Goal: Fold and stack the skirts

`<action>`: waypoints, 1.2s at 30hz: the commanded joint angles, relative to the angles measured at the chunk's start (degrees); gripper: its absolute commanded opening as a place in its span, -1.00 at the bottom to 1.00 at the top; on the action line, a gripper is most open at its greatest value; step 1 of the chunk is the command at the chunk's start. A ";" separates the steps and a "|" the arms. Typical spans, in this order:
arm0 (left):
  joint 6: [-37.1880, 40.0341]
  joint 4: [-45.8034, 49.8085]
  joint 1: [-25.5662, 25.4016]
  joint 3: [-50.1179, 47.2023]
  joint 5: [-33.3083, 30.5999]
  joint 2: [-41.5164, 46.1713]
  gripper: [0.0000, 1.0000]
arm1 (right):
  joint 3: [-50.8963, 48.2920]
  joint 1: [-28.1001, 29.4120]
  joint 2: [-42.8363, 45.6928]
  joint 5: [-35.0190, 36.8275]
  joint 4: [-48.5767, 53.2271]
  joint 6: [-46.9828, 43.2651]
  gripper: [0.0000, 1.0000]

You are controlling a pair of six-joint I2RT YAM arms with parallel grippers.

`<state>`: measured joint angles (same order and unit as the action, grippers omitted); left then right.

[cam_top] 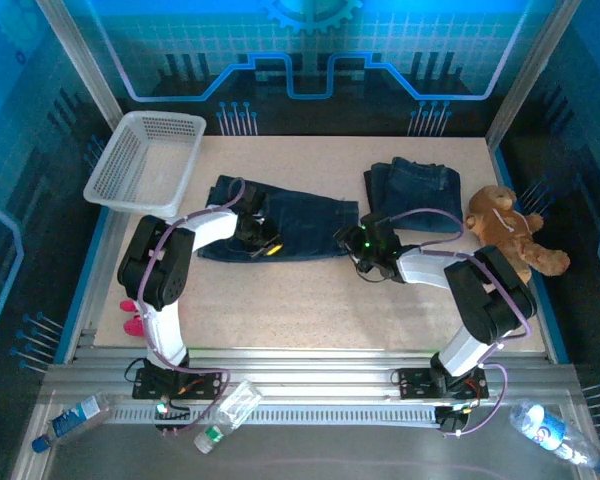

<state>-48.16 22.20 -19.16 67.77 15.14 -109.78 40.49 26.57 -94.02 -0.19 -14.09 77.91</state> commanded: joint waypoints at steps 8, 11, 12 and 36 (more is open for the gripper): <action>-0.78 2.78 -0.34 2.88 3.29 4.51 -0.42 | -1.16 -2.66 2.28 5.96 2.38 -7.62 -0.91; 2.66 4.37 4.37 1.54 -0.60 9.57 -0.13 | 1.93 -3.40 4.68 7.85 8.63 -17.67 -1.00; 3.95 5.31 6.76 1.03 -2.16 10.45 -0.12 | 3.64 -3.36 5.15 8.21 11.05 -21.47 -1.00; 9.62 5.12 17.39 -3.91 -4.40 3.22 -0.44 | 66.62 25.32 -29.90 11.49 41.81 -82.18 -1.00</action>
<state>-38.83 26.72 -2.52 66.28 7.40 -107.11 99.20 49.12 -116.11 14.22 21.19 1.61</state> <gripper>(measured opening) 0.281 0.107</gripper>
